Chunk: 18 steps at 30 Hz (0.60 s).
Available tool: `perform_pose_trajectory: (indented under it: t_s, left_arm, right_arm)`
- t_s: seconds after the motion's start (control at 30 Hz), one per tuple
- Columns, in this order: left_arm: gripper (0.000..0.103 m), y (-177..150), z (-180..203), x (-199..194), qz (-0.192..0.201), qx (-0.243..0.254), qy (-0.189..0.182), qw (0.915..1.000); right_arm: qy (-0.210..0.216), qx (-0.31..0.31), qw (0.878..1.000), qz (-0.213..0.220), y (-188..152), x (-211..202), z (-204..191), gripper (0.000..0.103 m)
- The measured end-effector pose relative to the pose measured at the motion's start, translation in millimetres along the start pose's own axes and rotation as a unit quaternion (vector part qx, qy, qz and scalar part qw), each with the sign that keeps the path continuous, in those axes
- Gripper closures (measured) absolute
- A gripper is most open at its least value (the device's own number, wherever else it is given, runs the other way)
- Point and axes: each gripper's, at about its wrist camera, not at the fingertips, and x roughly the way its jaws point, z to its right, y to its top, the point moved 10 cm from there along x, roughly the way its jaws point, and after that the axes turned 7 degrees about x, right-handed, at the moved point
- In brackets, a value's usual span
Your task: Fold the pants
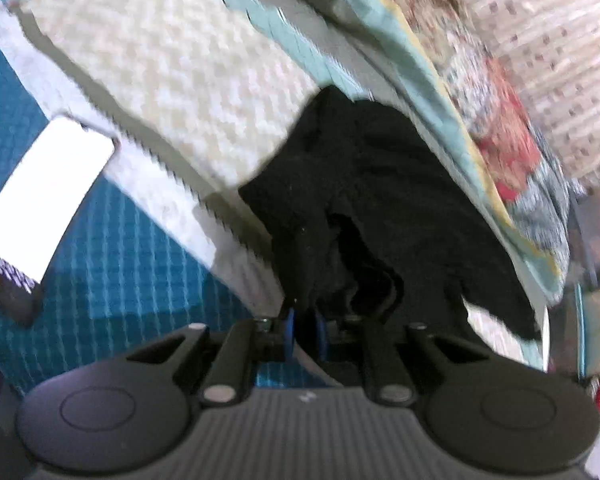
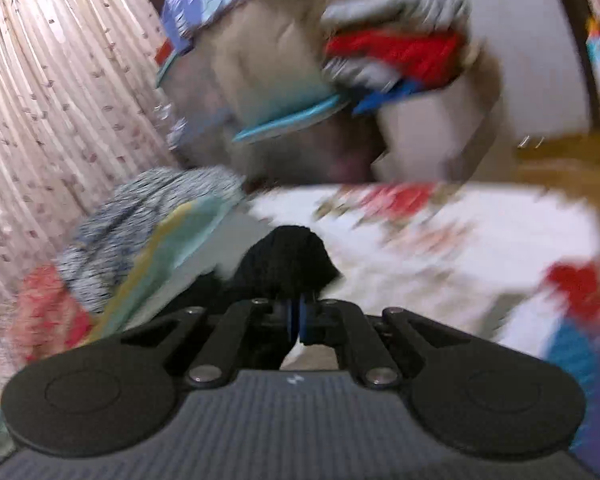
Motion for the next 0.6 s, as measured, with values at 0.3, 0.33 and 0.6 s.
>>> perform_pose_trajectory:
  t_s: [0.3,0.33,0.6]
  left_arm:
    - [0.076,-60,-23,-7,-0.064,0.049,0.033,0.9962]
    - [0.075,-54,-24,-19,-0.046,0.052,0.032,0.997]
    - [0.051,97,16,-11,0.087,0.15,0.11,0.9786]
  right_arm:
    - [-0.165,0.034,0.986,0.006,-10,-45,91,0.036]
    - [-0.158,0.044,0.986,0.018,-6,-54,91,0.037]
    - [0.026,0.012,0.998,-0.049,1,-5,-57,0.038]
